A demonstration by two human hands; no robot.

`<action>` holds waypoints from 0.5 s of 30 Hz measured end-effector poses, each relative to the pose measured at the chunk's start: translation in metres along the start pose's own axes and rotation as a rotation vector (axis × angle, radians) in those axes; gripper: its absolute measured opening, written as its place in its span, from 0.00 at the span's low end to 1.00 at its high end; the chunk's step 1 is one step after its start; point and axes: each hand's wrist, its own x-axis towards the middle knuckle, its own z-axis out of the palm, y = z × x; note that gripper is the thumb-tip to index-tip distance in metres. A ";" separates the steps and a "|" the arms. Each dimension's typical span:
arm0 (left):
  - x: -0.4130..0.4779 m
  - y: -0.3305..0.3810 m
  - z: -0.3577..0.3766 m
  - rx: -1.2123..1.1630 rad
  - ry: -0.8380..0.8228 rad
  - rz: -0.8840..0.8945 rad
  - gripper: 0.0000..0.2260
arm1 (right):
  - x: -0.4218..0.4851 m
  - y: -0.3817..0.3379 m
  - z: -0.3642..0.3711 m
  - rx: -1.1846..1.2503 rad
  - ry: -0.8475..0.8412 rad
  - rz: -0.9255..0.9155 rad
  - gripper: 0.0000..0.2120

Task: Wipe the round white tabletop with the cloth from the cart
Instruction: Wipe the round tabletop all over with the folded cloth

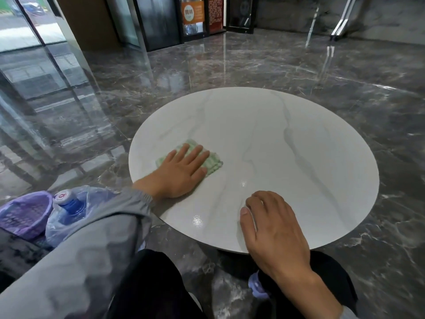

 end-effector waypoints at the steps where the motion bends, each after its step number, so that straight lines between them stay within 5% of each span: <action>1: -0.020 0.013 0.006 0.006 0.002 0.060 0.29 | 0.000 0.000 0.000 0.002 -0.006 -0.006 0.15; 7: -0.123 0.073 0.044 0.044 0.104 0.342 0.27 | 0.000 -0.001 -0.001 -0.001 -0.005 0.002 0.14; 15: -0.044 0.025 0.016 0.004 0.009 0.206 0.28 | 0.001 -0.001 -0.001 -0.009 -0.014 -0.003 0.14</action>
